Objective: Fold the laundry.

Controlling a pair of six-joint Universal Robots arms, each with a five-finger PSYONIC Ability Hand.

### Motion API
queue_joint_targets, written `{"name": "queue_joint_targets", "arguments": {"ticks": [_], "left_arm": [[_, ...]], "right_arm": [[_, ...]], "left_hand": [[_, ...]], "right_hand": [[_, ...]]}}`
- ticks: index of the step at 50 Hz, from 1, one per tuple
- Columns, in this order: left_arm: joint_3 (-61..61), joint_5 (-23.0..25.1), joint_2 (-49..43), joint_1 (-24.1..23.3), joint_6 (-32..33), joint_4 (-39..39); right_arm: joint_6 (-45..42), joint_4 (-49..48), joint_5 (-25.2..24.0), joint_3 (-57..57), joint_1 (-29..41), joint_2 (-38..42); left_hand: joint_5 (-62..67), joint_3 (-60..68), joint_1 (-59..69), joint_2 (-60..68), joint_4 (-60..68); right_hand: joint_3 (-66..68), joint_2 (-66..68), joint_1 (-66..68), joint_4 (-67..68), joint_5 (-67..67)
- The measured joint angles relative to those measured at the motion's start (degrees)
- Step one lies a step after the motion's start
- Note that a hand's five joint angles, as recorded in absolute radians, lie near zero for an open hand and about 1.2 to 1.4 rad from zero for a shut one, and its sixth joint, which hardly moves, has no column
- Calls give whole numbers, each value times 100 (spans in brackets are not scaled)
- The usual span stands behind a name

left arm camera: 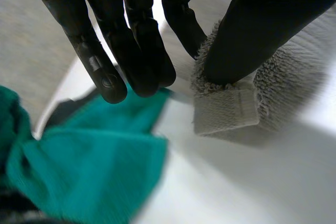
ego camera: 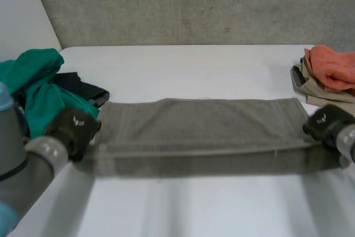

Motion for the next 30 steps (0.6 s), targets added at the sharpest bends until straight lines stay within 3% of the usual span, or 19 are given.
{"name": "queue_joint_targets", "arguments": {"ticks": [8, 20, 23, 24, 25, 26, 27, 30], "left_arm": [[1629, -107, -1678, -168, -463, 701], [3952, -475, -3529, -347, -465, 719], [4239, -485, -3720, -364, -455, 751], [4375, -480, -3806, -385, -452, 775], [4420, -477, -3834, -397, -453, 785], [4481, -471, -3871, -421, -456, 805], [4519, -465, -3883, -447, -463, 830], [4545, -459, -3862, -506, -488, 882]], "right_arm": [[327, -1398, 72, -1103, 450, 1214], [275, -1795, 168, -2739, 557, 2724], [272, -1850, 246, -2980, 566, 2922], [276, -1913, 313, -3107, 581, 3031], [280, -1940, 339, -3147, 588, 3065], [295, -2020, 396, -3229, 604, 3123], [311, -2083, 435, -3273, 615, 3142], [416, -2296, 562, -3355, 653, 3110]], "left_hand": [[49, 0, 0, 0, 0], [44, -31, 0, -43, -54], [-689, -907, -855, -929, -831], [-2363, -2450, -2808, -2498, -2535], [-3915, -3971, -4509, -4035, -4107], [-4422, -4498, -4939, -4565, -4650], [-5124, -5270, -5380, -5323, -5409], [-5410, -5600, -5414, -5628, -5708]], "right_hand": [[0, 0, 0, 0, 44], [-3, -15, -12, -12, 26], [-1845, -1891, -1814, -1857, -1841], [-3077, -3163, -3084, -3098, -3132], [-3507, -3721, -3638, -3537, -3600], [-4703, -4778, -4636, -4746, -4825], [-5141, -5163, -4986, -5195, -5235], [-5622, -5509, -5207, -5651, -5597]]}}
